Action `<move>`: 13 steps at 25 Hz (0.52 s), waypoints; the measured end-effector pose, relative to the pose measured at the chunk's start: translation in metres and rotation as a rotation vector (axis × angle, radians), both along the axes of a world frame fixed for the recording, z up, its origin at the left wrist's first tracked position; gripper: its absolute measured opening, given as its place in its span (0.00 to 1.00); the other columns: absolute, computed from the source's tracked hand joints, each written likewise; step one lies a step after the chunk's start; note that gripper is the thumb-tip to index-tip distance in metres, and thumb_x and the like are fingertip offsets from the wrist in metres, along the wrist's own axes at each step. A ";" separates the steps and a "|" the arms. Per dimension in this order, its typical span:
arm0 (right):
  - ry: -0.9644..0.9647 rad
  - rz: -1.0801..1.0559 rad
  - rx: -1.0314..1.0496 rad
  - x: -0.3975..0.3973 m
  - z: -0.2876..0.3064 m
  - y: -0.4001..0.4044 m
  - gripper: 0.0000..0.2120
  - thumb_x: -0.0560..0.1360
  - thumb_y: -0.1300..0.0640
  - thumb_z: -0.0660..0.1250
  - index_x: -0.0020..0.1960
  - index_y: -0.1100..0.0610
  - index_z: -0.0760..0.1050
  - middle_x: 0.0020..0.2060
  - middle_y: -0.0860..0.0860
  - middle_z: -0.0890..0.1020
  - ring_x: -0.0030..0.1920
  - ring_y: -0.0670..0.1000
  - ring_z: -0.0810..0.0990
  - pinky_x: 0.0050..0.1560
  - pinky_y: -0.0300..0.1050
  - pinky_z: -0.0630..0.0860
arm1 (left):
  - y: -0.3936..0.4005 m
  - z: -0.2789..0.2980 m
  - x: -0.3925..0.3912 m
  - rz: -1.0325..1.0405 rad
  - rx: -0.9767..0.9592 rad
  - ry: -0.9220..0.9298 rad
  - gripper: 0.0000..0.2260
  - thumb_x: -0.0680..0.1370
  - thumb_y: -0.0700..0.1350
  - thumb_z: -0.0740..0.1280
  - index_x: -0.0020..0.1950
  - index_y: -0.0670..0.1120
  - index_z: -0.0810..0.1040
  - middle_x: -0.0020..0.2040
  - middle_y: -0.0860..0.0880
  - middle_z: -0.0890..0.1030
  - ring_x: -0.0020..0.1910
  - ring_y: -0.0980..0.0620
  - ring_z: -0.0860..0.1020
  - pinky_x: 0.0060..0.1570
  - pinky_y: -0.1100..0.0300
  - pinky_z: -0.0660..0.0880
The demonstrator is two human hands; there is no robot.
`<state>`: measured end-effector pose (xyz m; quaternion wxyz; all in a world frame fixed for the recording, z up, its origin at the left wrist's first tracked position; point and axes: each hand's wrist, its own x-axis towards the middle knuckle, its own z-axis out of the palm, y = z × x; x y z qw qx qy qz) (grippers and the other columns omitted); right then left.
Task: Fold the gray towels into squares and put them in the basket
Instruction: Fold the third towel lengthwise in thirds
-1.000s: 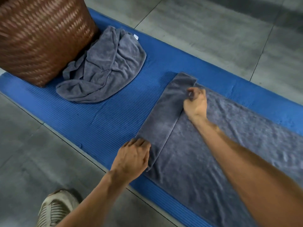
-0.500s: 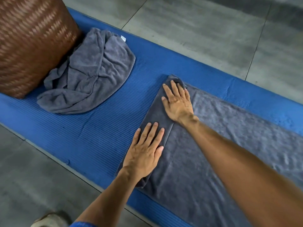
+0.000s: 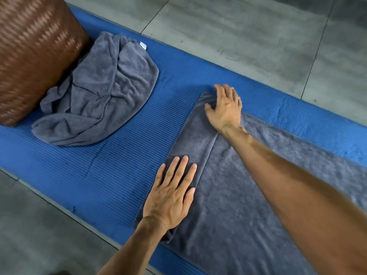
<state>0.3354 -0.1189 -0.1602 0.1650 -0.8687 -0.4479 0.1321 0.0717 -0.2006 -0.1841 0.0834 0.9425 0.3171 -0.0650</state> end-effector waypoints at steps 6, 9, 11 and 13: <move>-0.354 0.226 0.035 -0.022 0.006 0.002 0.13 0.77 0.55 0.59 0.56 0.61 0.75 0.56 0.57 0.75 0.55 0.61 0.74 0.56 0.56 0.69 | -0.003 -0.001 -0.001 -0.094 0.026 0.013 0.28 0.82 0.57 0.50 0.80 0.47 0.53 0.80 0.43 0.51 0.79 0.44 0.50 0.74 0.42 0.52; -0.074 0.120 -0.115 -0.011 0.010 0.007 0.13 0.77 0.54 0.60 0.59 0.58 0.72 0.59 0.55 0.73 0.61 0.59 0.70 0.62 0.54 0.66 | -0.002 0.000 -0.001 -0.128 0.035 0.022 0.28 0.82 0.57 0.50 0.80 0.47 0.51 0.80 0.43 0.50 0.79 0.44 0.50 0.74 0.42 0.52; -0.040 0.174 -0.185 -0.002 0.016 0.013 0.14 0.76 0.56 0.59 0.60 0.57 0.72 0.60 0.54 0.73 0.63 0.58 0.70 0.66 0.53 0.65 | -0.002 -0.001 -0.002 -0.130 0.039 0.023 0.29 0.82 0.57 0.49 0.80 0.47 0.51 0.80 0.43 0.50 0.79 0.44 0.49 0.74 0.41 0.52; -0.185 0.233 -0.122 0.000 0.022 0.011 0.17 0.75 0.59 0.59 0.62 0.59 0.73 0.64 0.55 0.73 0.66 0.59 0.69 0.72 0.55 0.60 | -0.001 -0.001 -0.001 -0.133 0.034 0.021 0.28 0.82 0.57 0.49 0.80 0.48 0.51 0.80 0.44 0.50 0.79 0.44 0.49 0.74 0.41 0.52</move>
